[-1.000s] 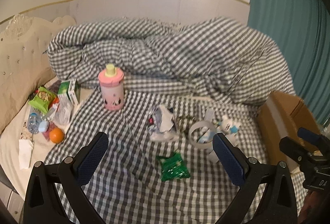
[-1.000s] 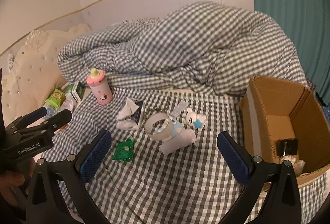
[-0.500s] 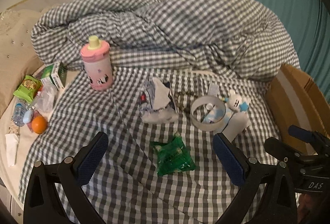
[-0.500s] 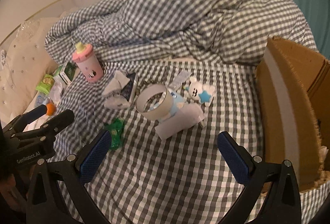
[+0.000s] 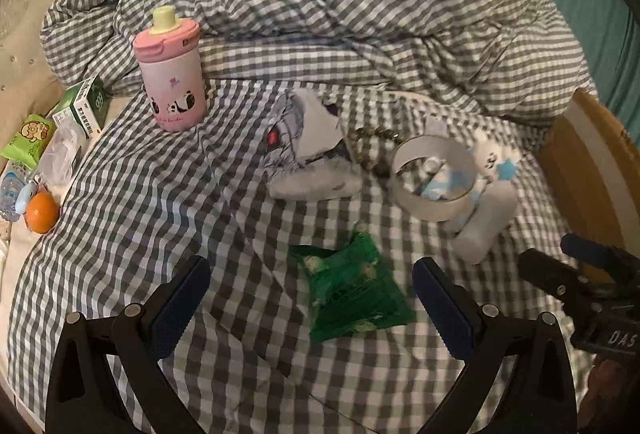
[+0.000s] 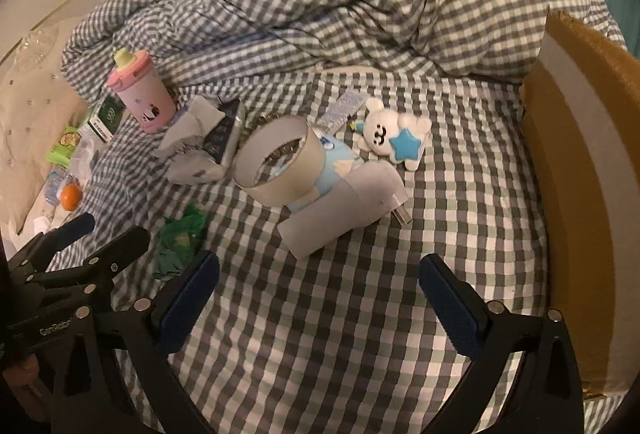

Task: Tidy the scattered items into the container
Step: 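Move both grippers back over the items on the bed, then grasp the green snack bag with the left gripper while the right gripper approaches the white cylinder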

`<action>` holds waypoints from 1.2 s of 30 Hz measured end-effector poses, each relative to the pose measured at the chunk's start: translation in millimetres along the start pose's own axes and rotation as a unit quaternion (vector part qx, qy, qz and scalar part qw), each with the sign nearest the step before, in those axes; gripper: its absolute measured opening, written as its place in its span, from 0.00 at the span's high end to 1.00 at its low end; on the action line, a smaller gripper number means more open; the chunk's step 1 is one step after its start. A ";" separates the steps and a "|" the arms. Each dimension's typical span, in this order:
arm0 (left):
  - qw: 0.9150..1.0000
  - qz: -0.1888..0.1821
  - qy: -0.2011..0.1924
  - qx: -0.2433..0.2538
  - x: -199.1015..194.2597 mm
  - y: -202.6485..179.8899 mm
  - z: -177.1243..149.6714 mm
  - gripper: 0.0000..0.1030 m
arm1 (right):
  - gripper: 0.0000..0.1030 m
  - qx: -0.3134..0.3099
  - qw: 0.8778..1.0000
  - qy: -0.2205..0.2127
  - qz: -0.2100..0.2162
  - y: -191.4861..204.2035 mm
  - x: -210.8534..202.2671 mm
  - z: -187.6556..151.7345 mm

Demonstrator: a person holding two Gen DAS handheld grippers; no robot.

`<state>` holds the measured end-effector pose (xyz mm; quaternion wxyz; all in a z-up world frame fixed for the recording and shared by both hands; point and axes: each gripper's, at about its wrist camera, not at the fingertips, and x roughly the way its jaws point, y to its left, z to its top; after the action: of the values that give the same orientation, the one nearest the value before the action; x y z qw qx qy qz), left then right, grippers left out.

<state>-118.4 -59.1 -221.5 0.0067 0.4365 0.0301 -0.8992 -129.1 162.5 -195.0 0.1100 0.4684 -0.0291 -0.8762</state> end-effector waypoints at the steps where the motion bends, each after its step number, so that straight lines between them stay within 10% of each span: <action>1: 1.000 -0.003 -0.001 -0.001 1.9 0.6 -0.6 0.00 | 0.06 0.001 1.000 0.002 0.000 -1.1 3.4 -0.2; 22: 1.000 -0.007 0.026 -0.007 50.6 -3.4 -8.5 0.01 | 0.13 0.006 0.999 0.038 0.001 -11.4 56.8 4.5; 32: 1.000 -0.003 0.031 0.004 55.0 -0.5 -10.1 0.47 | 0.16 0.004 0.999 0.038 0.003 -4.8 73.9 10.9; 36: 1.000 -0.003 0.030 0.003 54.6 1.9 -8.8 0.49 | 0.27 0.006 0.999 0.037 -0.005 -5.2 77.9 14.8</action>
<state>-145.2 -59.7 -270.0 0.0014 0.4631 0.0290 -0.8858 -184.0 149.7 -250.9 0.1035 0.5014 -0.0280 -0.8586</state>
